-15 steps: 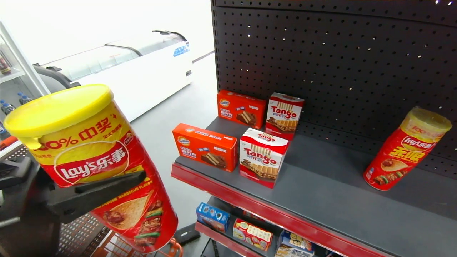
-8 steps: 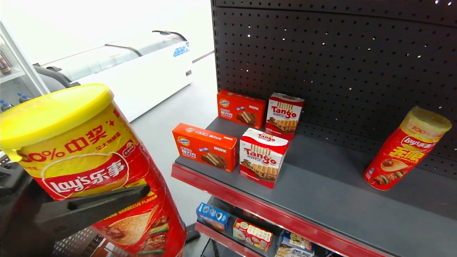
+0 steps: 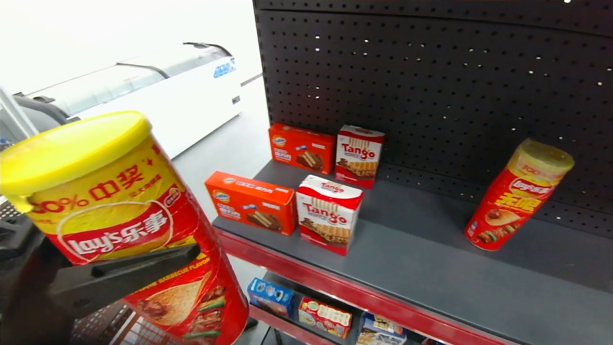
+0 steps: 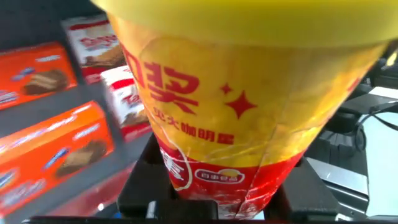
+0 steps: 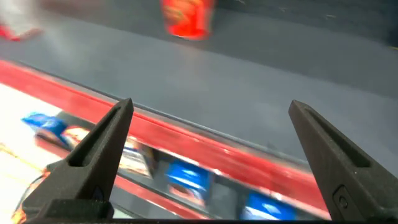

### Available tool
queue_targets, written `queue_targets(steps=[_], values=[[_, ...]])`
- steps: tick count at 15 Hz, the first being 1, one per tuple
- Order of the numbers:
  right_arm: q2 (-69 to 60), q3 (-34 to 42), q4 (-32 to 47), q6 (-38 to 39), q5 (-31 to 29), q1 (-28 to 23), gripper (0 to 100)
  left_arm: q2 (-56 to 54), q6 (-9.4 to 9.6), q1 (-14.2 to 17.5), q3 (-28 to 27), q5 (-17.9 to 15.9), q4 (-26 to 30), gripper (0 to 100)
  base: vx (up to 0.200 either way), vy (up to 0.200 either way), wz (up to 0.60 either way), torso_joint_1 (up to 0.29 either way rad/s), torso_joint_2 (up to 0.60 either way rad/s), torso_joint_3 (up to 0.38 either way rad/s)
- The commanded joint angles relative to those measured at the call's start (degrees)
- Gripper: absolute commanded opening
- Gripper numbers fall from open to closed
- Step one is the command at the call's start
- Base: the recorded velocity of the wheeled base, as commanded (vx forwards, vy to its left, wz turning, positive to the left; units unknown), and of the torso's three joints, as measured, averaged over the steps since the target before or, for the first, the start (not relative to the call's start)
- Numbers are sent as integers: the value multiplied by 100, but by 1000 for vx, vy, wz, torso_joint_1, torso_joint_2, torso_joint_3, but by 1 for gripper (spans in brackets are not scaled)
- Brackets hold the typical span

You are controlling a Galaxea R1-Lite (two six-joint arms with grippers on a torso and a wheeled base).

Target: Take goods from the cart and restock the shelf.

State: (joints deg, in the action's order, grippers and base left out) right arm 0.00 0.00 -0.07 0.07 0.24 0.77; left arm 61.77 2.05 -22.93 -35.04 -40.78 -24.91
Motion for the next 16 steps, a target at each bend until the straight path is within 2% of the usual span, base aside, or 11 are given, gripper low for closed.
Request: queue_targets(steps=[1,7,16], values=[[9,0,-10,1,2,2,100,63,-3,-1,-12,0,3,0,0,0,-600,12,-2,7],[9,0,-10,-7,2,2,100,98,-3,-1,-30,8,3,0,0,0,-600,3,0,3],[9,0,-10,10,-7,2,100,63,-11,34,6,26,3,0,0,0,0,0,0,0]])
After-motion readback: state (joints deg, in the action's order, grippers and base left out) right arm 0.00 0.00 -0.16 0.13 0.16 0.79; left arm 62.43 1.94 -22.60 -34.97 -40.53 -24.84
